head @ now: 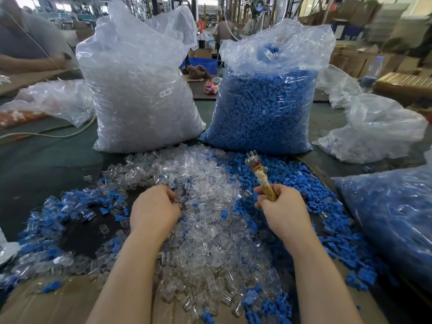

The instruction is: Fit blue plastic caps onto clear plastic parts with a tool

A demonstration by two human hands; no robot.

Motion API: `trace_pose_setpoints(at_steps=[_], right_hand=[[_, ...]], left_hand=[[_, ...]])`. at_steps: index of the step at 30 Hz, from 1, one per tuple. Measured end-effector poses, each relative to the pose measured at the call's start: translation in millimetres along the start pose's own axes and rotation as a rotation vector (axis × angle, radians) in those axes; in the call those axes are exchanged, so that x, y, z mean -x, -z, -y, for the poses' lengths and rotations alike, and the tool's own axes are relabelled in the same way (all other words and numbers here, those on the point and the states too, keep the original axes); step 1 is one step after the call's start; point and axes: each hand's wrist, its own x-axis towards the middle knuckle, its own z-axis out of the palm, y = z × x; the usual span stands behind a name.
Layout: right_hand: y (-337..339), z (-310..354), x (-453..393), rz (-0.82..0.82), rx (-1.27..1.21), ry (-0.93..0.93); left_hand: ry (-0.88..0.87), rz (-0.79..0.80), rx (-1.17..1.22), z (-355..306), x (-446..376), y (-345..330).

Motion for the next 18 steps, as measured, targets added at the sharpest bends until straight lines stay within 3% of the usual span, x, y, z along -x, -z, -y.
trace_pose_setpoints(at_steps=[4, 7, 11, 18], right_hand=[[2, 6, 4, 0.043, -0.115, -0.032], [3, 9, 5, 0.042, -0.203, 0.02], [1, 10, 6, 0.006, -0.261, 0.113], [-6, 10, 7, -0.085, -0.335, 0.164]], left_hand=[[-0.032, -0.01, 0.142, -2, -1, 3], [-0.071, 0.01, 0.436, -13, 2, 10], [-0.062, 0.185, 0.837, -34, 12, 14], [-0.006, 0.364, 1.08, -59, 28, 9]])
